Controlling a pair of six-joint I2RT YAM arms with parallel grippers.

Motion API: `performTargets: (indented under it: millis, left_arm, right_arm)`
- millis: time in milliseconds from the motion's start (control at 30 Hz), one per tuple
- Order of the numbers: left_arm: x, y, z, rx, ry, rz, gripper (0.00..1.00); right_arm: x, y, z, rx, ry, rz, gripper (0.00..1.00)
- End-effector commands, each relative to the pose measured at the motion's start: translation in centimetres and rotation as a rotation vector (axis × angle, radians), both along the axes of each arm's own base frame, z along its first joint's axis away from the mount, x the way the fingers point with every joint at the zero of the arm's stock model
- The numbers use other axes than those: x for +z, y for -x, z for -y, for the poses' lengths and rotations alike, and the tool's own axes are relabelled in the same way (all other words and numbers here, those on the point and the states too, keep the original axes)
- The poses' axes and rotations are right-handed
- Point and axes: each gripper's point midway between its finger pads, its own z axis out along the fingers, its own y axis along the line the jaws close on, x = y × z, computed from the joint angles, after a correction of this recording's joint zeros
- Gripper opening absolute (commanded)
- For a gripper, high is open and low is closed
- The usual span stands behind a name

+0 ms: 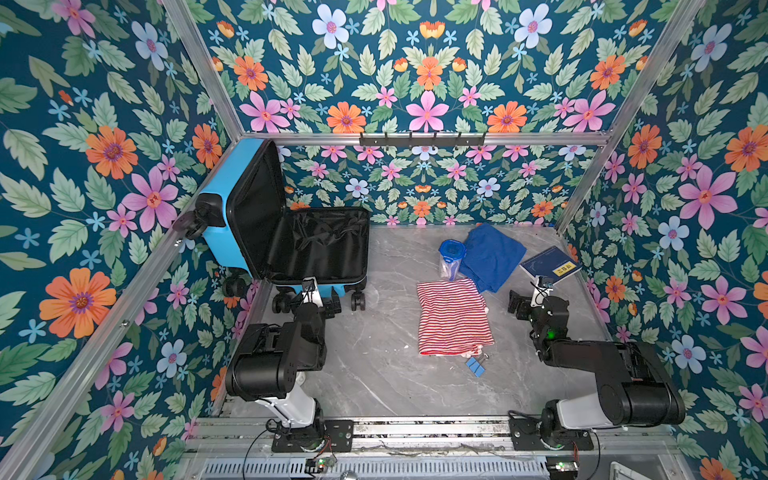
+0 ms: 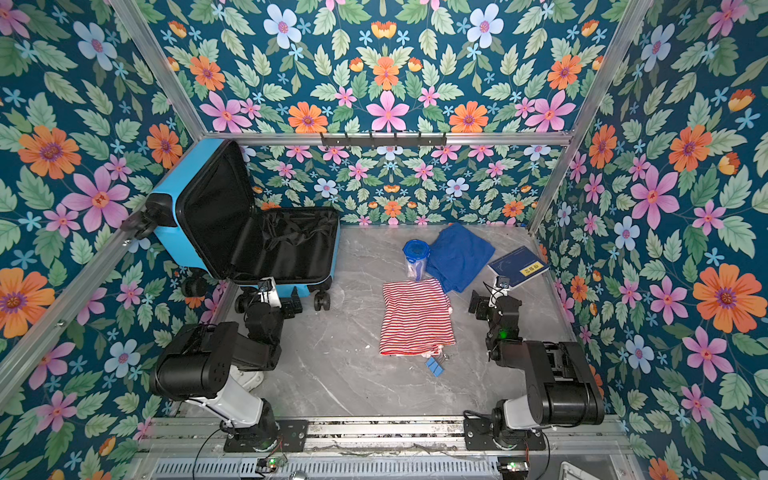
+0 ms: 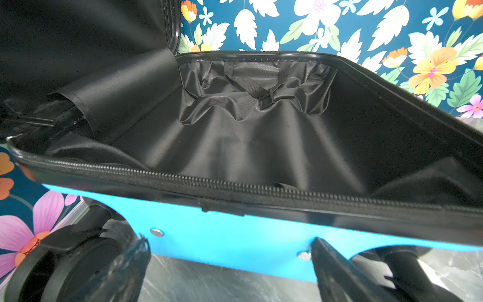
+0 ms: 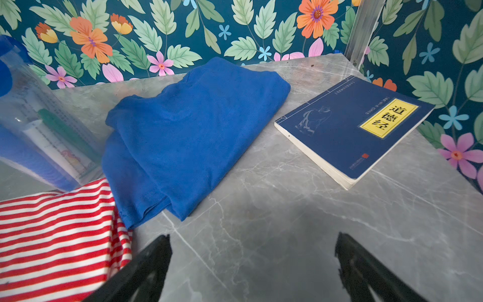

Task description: Pack the luggage

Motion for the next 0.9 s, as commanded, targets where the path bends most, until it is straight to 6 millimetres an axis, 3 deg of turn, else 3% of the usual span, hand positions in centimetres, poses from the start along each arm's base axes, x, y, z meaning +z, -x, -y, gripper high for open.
performTargets:
  millis: [0,667,867]
  left_arm:
    - [0.9,-0.2,-0.2,0.008,-0.005,0.033,1.0]
    - [1.0,-0.2,-0.2,0.007,-0.006,0.036,1.0]
    - [3.1,0.1,-0.8,0.048,0.001,0.043,1.0]
  right_arm:
    - [0.3,-0.1,0.0,0.0,0.007,0.01,0.99]
    - [0.4,-0.2,0.0,-0.001,0.006,0.012,0.99]
    - [2.1,0.1,1.0,-0.062,-0.001,0.006,0.99]
